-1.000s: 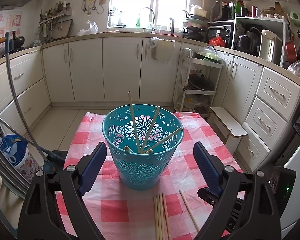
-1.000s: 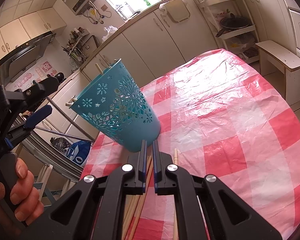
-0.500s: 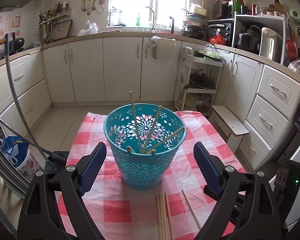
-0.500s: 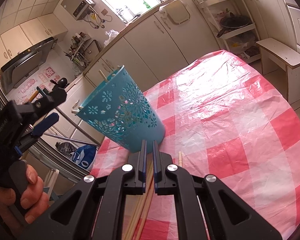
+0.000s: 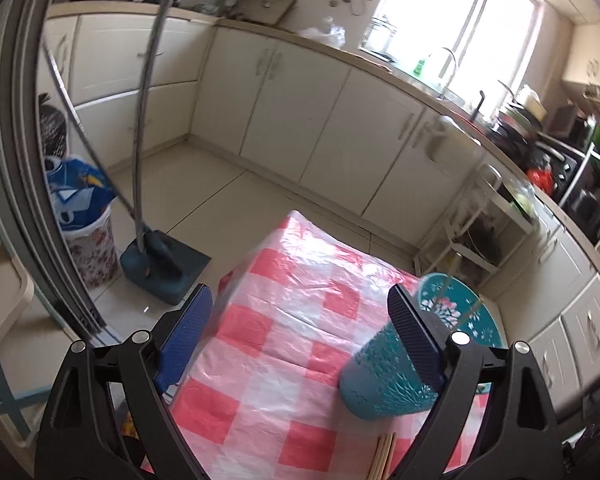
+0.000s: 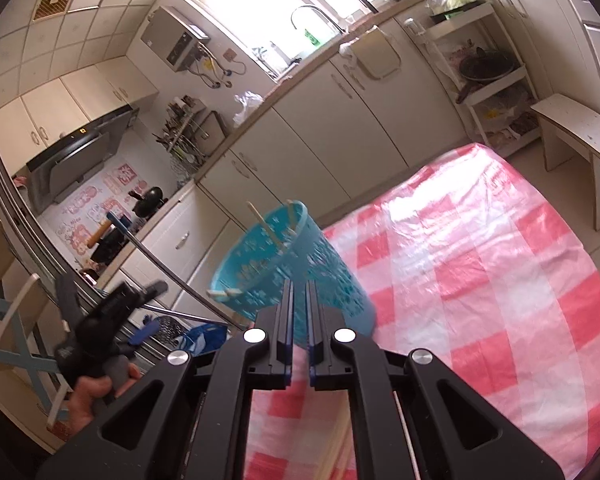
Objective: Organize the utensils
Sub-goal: 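Lift the stick with the right tool and carry it over the basket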
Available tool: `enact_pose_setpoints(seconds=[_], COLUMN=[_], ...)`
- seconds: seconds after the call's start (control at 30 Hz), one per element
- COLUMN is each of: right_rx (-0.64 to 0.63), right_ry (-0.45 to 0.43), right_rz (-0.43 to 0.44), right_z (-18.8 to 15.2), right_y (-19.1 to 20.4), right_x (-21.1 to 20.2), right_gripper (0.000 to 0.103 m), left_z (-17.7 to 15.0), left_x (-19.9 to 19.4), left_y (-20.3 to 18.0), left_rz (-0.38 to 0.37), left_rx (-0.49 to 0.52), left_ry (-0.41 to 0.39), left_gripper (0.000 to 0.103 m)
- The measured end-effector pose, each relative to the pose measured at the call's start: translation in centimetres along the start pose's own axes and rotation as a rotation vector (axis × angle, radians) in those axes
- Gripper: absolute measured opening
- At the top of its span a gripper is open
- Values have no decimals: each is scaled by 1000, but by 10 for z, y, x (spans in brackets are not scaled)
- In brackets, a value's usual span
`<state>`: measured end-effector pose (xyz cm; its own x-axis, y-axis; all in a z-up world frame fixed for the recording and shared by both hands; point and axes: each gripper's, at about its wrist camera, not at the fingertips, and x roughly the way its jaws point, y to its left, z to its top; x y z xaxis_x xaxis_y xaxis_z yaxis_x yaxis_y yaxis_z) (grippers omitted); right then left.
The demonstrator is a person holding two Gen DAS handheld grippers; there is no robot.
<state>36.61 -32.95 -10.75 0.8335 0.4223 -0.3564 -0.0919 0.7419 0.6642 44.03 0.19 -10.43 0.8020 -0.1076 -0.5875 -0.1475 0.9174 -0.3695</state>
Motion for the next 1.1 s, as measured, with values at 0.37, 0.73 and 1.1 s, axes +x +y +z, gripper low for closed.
enact_pose_setpoints(seconds=[0.37,0.73,1.1], right_rx=[-189,-293,-365], right_ry=[190,482,454], right_rz=[-230,-473,-441], right_z=[-8,-72,-78], right_y=[18,-24,-2], right_x=[32,88,76], right_gripper=[8,8,6], left_z=[3,0,0], left_x=[3,4,4], left_y=[-3,-7,-9], left_rz=[-15,-27,-30], left_rx=[9,28,29], left_ry=[14,30,34], left_gripper=[85,86,86])
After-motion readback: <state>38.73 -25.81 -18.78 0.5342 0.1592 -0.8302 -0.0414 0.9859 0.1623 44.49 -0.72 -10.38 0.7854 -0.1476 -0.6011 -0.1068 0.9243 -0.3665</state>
